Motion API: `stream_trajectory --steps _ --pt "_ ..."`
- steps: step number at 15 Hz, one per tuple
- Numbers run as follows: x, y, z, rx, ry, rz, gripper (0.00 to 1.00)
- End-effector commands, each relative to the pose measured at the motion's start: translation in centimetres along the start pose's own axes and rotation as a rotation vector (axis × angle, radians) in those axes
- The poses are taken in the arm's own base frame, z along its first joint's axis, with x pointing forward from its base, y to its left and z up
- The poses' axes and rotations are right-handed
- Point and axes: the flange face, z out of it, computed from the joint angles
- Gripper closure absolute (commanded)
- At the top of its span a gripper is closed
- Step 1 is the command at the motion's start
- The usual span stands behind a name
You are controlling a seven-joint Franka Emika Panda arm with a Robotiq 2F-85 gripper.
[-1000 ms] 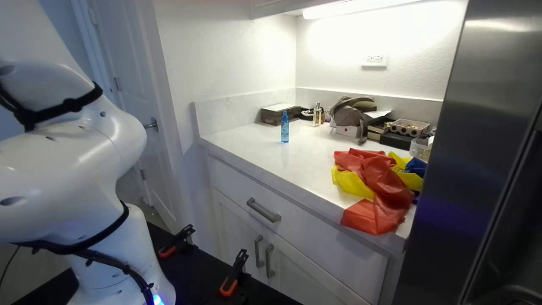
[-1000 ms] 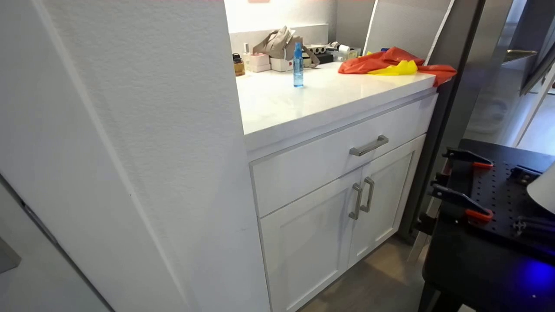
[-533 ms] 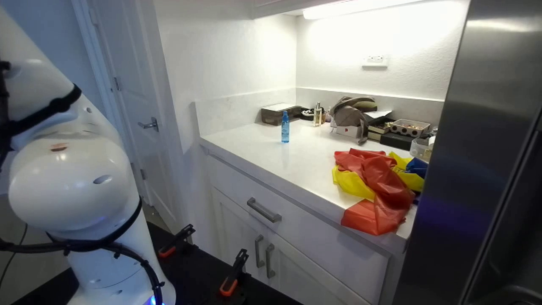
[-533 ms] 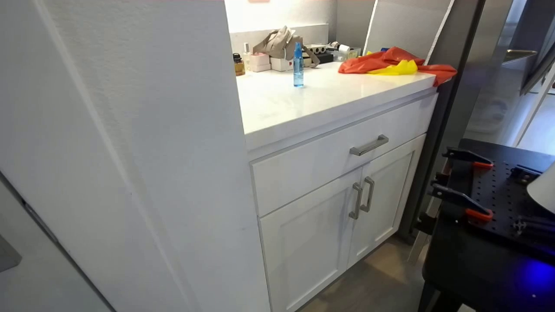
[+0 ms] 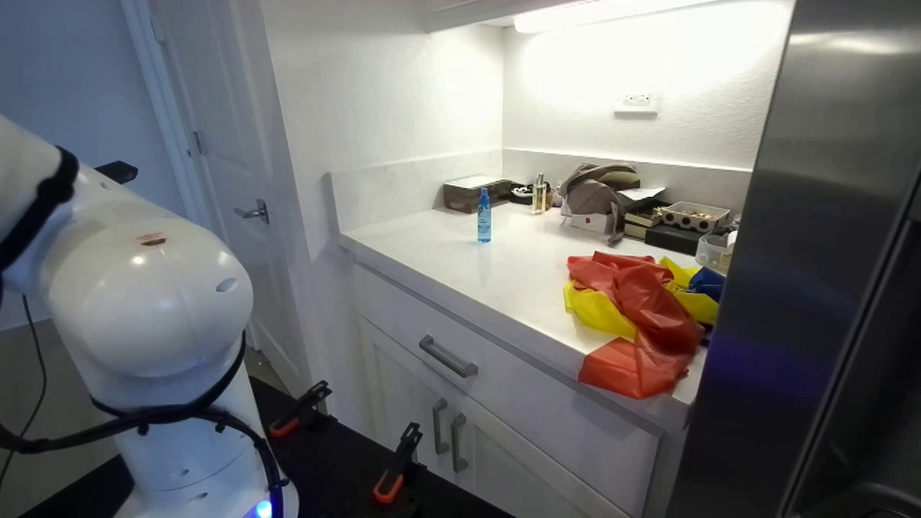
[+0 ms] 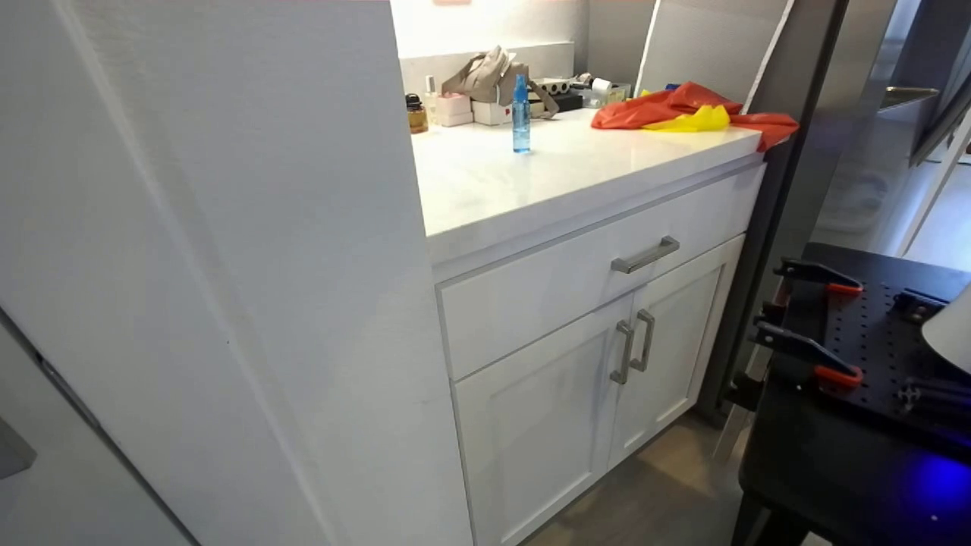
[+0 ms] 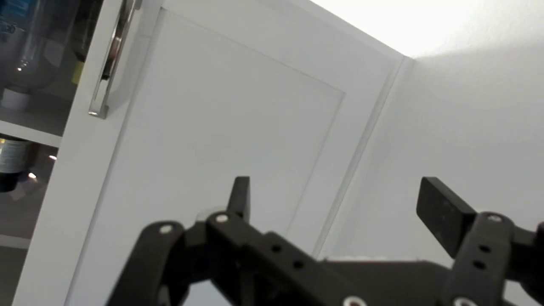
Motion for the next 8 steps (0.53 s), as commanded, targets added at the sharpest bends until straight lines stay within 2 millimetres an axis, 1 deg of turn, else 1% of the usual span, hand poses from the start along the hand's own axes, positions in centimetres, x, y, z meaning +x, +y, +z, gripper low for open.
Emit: stream_trajectory --steps 1,2,3,4,5,6,8 --pt "-1.6 -3.3 -3.8 0.019 -0.021 0.0 0.0" --pt "-1.5 -5.0 -4.9 0.118 -0.017 0.002 0.0" --pt "-0.8 -3.2 -3.0 0.036 -0.01 -0.005 0.0" --pt "-0.9 -4.4 -4.0 0.075 -0.008 -0.012 0.0" --pt "-1.0 -5.2 -4.7 0.101 -0.005 -0.018 0.0" --pt "-1.0 -5.5 -5.1 0.113 -0.003 -0.02 0.0" --pt "-1.2 -5.3 -5.0 0.114 -0.006 -0.014 0.0"
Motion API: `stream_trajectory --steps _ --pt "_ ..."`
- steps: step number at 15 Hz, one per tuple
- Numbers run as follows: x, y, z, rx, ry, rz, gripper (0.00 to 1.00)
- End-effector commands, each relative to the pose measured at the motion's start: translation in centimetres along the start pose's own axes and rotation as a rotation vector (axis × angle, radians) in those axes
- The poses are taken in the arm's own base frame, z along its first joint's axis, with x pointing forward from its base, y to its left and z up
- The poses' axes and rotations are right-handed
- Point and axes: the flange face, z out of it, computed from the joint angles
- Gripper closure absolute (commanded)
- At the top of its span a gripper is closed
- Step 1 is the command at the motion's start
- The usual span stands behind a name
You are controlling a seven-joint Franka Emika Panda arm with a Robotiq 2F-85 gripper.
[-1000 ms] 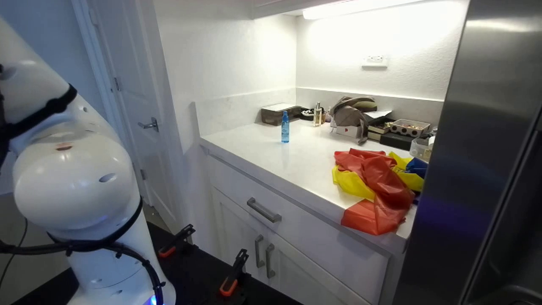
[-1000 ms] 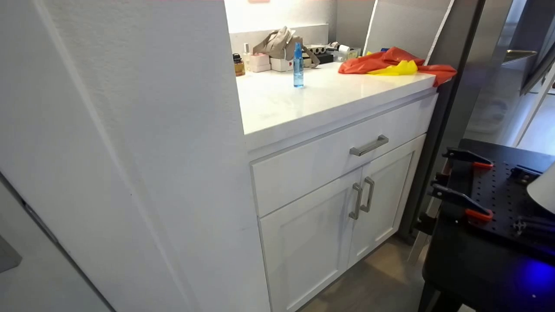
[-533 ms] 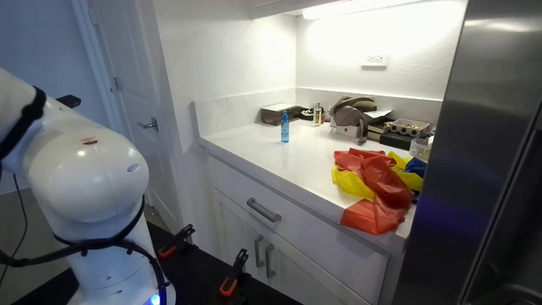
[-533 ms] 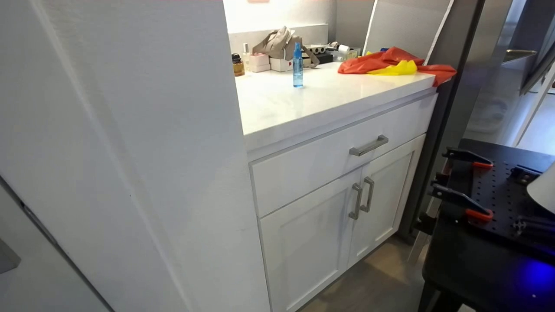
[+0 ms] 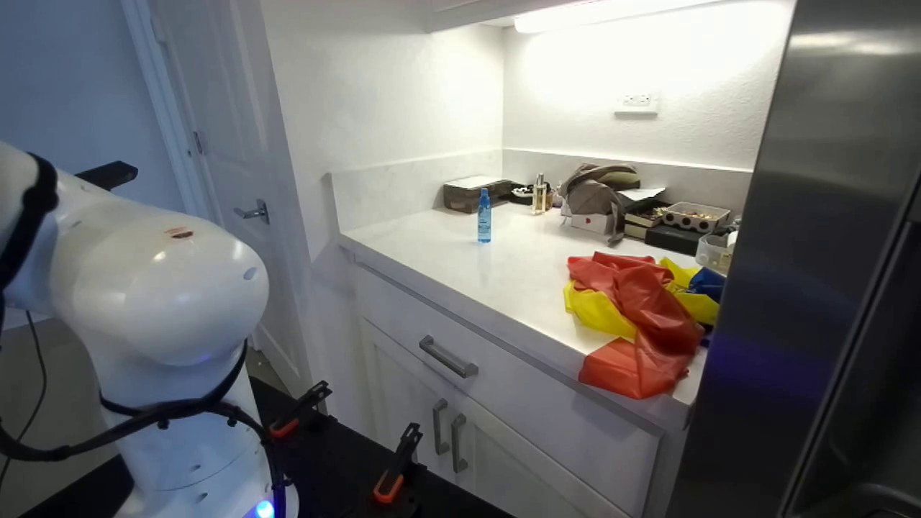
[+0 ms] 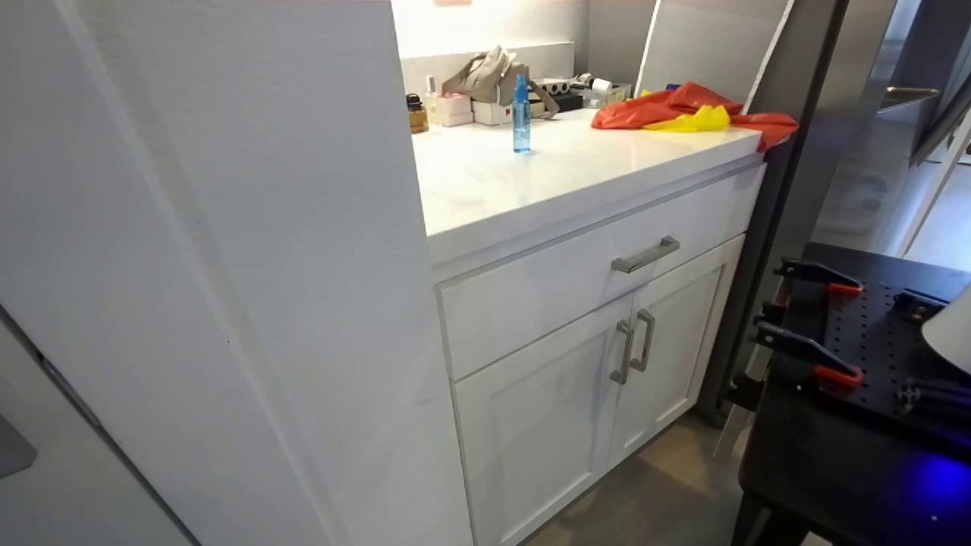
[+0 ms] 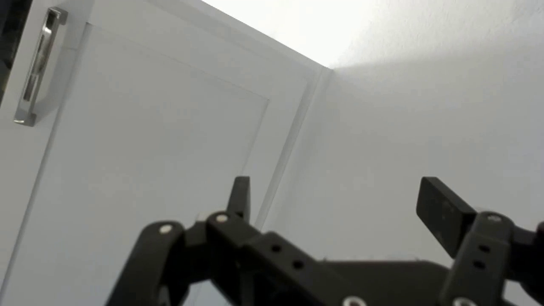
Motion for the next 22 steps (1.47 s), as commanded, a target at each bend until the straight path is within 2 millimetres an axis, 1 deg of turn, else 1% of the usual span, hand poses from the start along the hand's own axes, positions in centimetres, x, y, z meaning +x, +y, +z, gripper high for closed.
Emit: stream_trajectory --steps 1,4,6,8,9,10,12,16,19,22 --pt "0.5 -0.6 0.3 -0.035 0.003 0.036 0.0" --pt "1.4 -2.6 0.4 -0.165 0.014 0.151 0.0" --pt "2.2 -4.3 0.1 -0.25 0.017 0.202 0.0" --pt "2.6 -5.8 -0.6 -0.333 0.03 0.251 0.0" --pt "3.0 -6.3 -1.0 -0.373 0.038 0.275 0.0" --pt "3.1 -6.3 -1.5 -0.413 0.046 0.298 0.0" --pt "3.4 -5.6 -2.7 -0.497 0.059 0.341 0.0" --pt "3.1 -2.9 -5.5 -0.67 0.078 0.42 0.0" --pt "2.6 -0.5 -6.6 -0.805 0.096 0.464 0.0" --pt "2.2 1.8 -7.0 -0.936 0.122 0.492 0.0"
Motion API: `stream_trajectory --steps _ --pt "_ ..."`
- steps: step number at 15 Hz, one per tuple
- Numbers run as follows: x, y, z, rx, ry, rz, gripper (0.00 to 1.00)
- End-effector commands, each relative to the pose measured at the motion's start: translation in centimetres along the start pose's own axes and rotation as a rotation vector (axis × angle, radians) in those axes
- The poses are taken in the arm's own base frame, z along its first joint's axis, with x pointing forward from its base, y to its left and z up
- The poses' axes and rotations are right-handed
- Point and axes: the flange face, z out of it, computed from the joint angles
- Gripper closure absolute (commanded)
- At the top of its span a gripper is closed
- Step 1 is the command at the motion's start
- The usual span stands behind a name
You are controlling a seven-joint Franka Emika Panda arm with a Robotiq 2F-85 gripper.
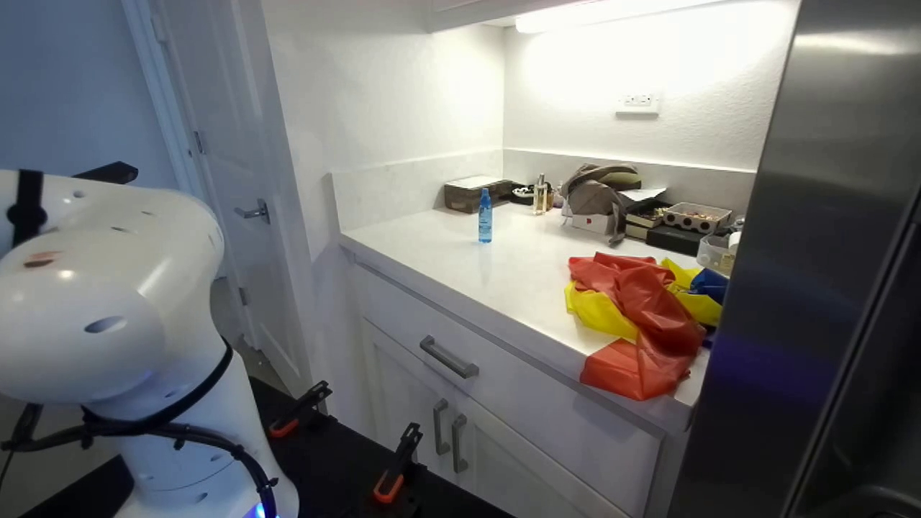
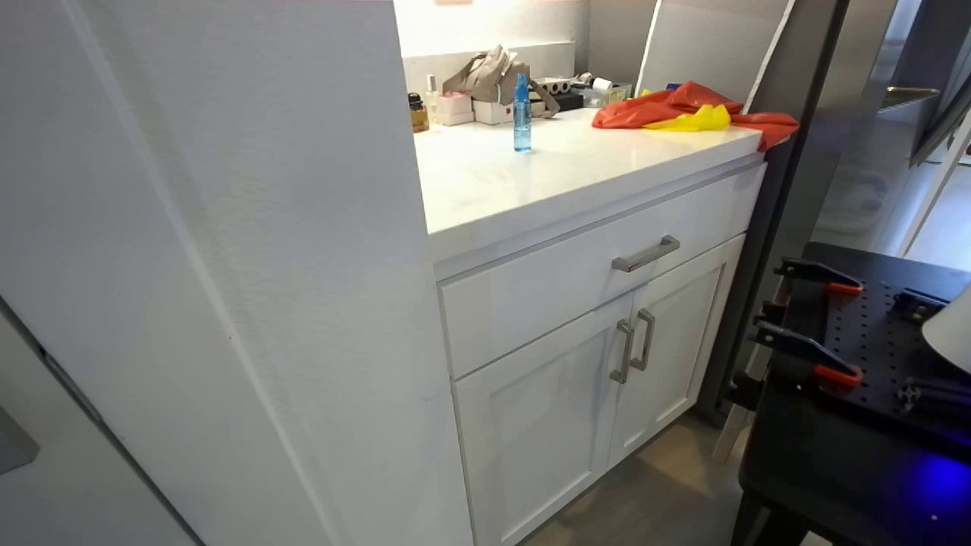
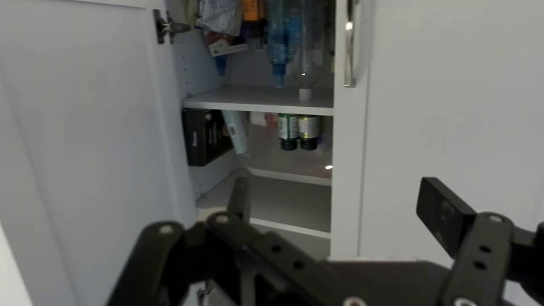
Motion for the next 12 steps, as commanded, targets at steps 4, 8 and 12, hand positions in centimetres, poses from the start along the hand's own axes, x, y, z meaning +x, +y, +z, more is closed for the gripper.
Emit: stream_trajectory --steps 4,8,12 --pt "0.9 3.9 3.6 -0.308 0.102 0.076 0.0" --pt "1.4 7.5 6.1 -0.496 0.151 0.104 0.0" --pt "1.9 11.1 8.3 -0.673 0.199 0.121 0.0"
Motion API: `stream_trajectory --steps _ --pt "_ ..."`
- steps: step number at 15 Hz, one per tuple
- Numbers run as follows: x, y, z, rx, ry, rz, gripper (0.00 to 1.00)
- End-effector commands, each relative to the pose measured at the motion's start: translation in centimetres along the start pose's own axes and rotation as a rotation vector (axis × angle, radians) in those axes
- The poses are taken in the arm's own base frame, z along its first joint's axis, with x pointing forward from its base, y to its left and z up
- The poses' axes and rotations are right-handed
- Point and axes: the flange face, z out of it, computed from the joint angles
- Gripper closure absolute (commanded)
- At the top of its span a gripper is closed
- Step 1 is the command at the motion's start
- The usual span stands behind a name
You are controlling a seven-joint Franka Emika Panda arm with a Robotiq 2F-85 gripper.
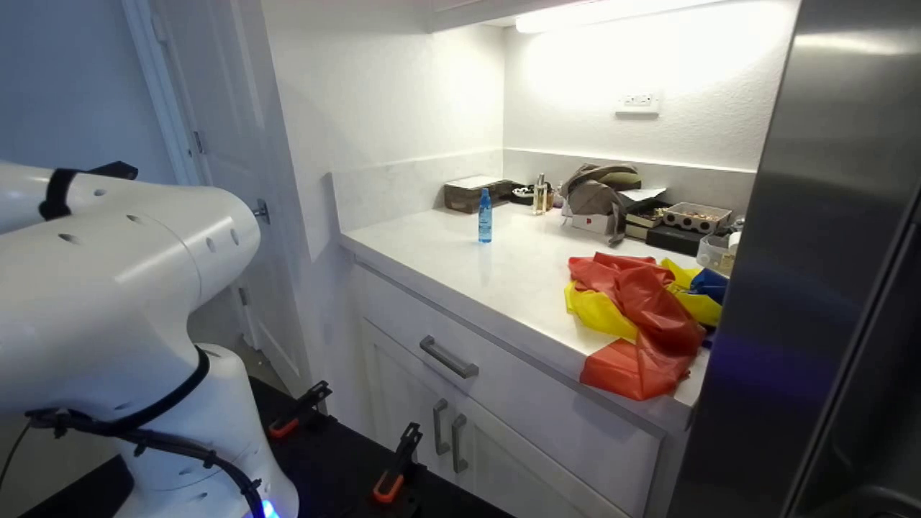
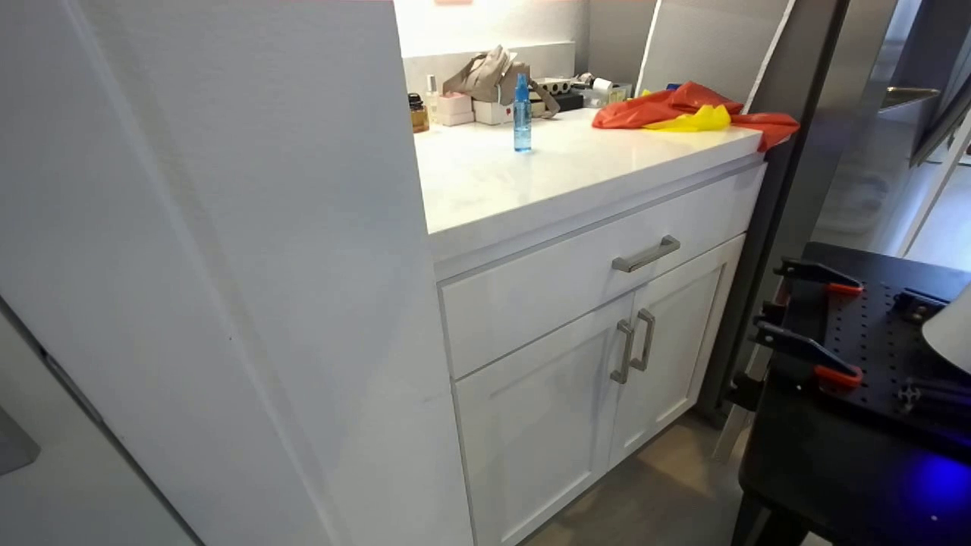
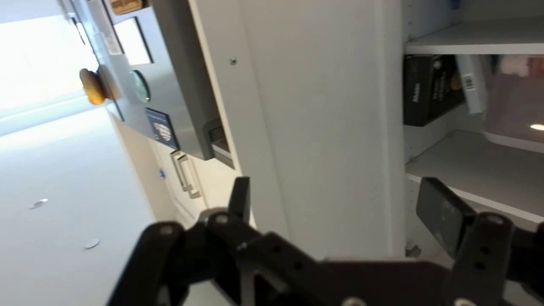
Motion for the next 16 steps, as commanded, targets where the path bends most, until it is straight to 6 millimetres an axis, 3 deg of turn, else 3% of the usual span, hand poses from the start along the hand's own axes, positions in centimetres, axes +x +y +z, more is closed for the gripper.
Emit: stream_trajectory --steps 1,7,16 --pt "0.3 1.6 2.9 -0.142 0.064 0.026 0.0" --pt "-0.6 3.1 7.9 -0.262 0.069 -0.018 0.0" --pt "-2.7 3.8 15.0 -0.174 0.011 -0.065 0.0"
